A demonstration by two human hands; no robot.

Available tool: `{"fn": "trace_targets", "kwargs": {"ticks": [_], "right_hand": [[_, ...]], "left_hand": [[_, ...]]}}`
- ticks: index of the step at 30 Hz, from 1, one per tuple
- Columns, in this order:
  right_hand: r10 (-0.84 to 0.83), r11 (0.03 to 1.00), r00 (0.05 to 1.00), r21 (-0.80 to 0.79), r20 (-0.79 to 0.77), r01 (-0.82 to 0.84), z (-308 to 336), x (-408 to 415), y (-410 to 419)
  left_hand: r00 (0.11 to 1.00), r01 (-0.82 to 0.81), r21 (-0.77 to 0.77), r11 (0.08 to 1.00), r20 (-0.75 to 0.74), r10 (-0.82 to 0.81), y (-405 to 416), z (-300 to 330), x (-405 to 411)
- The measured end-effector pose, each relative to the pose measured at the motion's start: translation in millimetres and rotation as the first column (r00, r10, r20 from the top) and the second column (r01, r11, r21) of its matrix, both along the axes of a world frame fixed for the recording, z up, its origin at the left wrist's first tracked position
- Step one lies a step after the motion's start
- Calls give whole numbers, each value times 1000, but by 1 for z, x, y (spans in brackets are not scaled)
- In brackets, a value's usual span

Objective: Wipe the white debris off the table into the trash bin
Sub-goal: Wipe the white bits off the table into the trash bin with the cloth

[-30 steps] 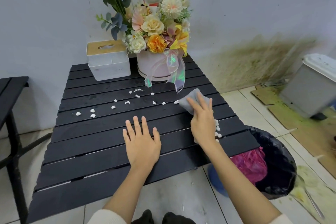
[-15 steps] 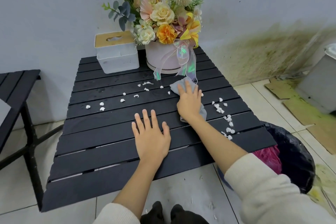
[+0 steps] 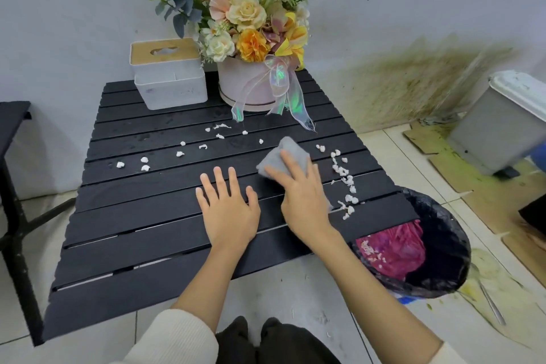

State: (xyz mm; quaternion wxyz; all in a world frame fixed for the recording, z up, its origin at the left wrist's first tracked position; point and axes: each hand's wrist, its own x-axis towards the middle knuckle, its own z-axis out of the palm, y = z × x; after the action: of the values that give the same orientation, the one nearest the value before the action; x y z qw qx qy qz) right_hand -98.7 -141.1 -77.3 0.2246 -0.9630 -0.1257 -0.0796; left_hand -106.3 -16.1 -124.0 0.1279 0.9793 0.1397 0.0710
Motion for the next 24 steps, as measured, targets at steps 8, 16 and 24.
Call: {"fn": "trace_targets", "kwargs": {"ticks": [8, 16, 24], "right_hand": [[-36, 995, 999, -97, -24, 34, -36, -7, -48], [-183, 970, 981, 176, 60, 170, -5, 11, -51], [-128, 991, 983, -63, -133, 121, -14, 86, -1]], "left_hand": [[1000, -4, -2, 1000, -8, 4, 0, 1, 1], [998, 19, -102, 995, -65, -26, -24, 14, 10], [998, 55, -41, 998, 35, -53, -42, 5, 20]]}}
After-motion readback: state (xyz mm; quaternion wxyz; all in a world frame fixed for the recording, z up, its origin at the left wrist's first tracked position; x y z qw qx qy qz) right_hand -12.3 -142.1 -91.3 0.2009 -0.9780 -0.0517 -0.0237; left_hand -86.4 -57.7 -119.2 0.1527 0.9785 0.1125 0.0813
